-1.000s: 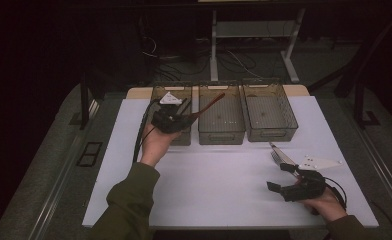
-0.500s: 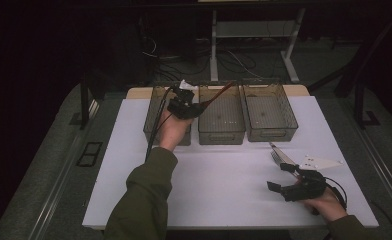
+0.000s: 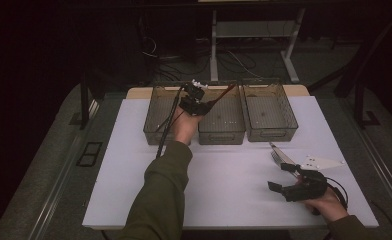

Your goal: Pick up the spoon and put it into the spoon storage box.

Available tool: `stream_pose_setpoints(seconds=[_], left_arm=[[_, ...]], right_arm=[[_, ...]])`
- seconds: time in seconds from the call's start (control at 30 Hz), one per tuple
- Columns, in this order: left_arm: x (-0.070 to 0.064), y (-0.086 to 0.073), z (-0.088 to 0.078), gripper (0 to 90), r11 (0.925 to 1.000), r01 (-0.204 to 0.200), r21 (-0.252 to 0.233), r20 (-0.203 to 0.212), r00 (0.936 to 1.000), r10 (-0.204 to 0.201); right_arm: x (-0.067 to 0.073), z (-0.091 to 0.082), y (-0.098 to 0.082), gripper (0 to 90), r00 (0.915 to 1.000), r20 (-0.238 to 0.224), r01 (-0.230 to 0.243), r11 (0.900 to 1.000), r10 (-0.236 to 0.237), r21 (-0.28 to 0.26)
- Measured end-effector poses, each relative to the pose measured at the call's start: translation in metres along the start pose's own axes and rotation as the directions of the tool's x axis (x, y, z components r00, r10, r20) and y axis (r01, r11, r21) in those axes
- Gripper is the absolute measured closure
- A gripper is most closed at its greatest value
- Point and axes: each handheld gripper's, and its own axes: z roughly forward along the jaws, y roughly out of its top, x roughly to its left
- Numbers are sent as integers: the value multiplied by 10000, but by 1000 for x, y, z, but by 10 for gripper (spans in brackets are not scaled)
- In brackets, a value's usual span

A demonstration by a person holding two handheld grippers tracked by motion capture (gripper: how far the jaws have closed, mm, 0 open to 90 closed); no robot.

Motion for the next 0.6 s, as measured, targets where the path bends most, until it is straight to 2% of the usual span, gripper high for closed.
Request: stream_pose_setpoints(seconds=[0.1, 0.13, 0.33, 0.47, 0.6], left_arm=[[-1, -2, 6, 789, 9997, 58, 219, -3, 10000, -58], [0, -2, 7, 789, 9995, -71, 322, -14, 10000, 71], [0, -1, 9, 778, 9995, 118, 304, 51, 9999, -120], [1, -1, 8, 628, 9996, 291, 47, 140, 9995, -292], [0, 0, 5, 542, 9996, 153, -243, 207, 9997, -148]], right_arm=[[0, 0, 0, 85, 10000, -8, -5, 10000, 5, -38], [0, -1, 0, 85, 10000, 0, 8, 10000, -8, -44], [0, -1, 0, 85, 10000, 8, -13, 10000, 13, -56], [0, -1, 0, 85, 10000, 7, -15, 10000, 15, -60], [0, -1, 0, 86, 10000, -1, -12, 10000, 12, -62]])
